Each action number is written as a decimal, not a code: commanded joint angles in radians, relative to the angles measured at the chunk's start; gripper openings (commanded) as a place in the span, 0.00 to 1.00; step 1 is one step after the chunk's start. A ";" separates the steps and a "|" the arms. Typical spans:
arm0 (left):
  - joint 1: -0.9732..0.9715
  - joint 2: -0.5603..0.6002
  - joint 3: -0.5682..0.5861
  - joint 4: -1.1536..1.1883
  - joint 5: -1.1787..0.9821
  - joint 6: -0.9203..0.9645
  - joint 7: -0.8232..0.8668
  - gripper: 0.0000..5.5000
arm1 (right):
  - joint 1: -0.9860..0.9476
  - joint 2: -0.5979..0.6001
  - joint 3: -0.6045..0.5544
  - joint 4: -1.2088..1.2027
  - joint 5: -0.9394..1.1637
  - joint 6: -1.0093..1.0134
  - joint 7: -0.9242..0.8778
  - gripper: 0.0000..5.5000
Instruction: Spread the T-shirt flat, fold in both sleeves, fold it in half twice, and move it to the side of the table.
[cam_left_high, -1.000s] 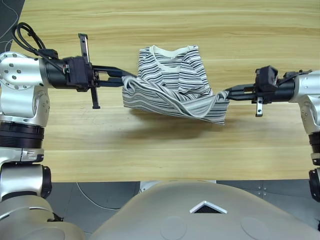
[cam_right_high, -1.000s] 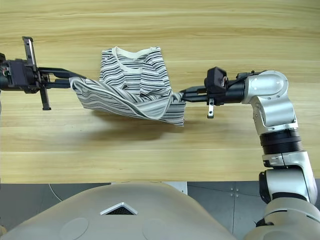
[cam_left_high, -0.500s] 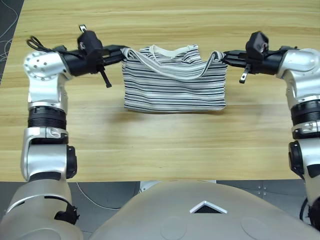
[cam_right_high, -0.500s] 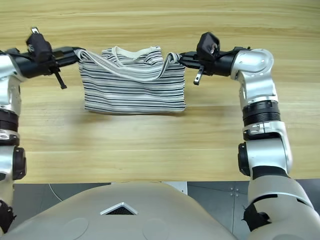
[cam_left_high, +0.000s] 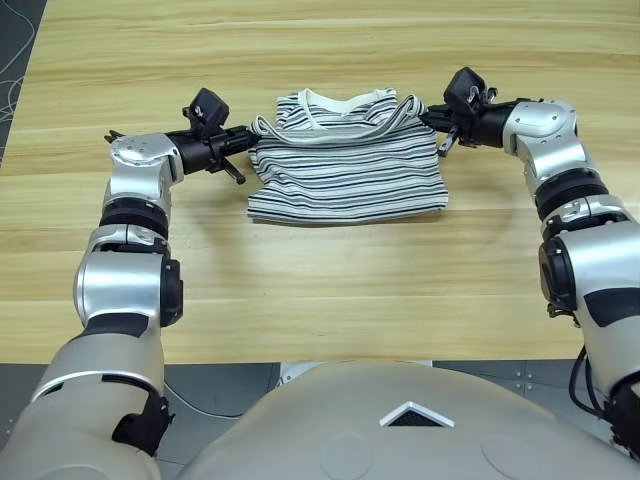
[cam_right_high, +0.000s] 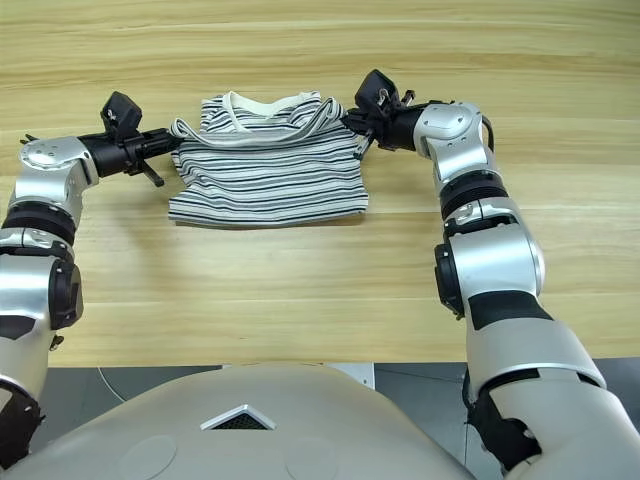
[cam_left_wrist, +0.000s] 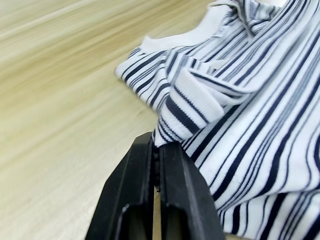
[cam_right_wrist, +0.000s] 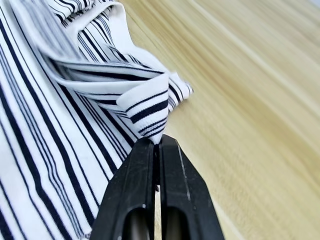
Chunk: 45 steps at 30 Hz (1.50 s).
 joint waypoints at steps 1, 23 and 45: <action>-0.097 -0.026 0.078 0.069 -0.034 0.147 0.041 0.02 | -0.027 0.019 -0.040 0.065 -0.016 0.064 -0.090 0.02; -0.154 -0.026 0.246 0.082 -0.041 0.178 0.247 0.43 | -0.036 0.058 -0.196 0.070 -0.015 0.037 -0.240 0.49; 0.016 -0.207 -0.098 -0.126 0.206 0.068 0.178 0.43 | 0.265 -0.008 0.032 -0.270 -0.148 -0.239 -0.024 0.49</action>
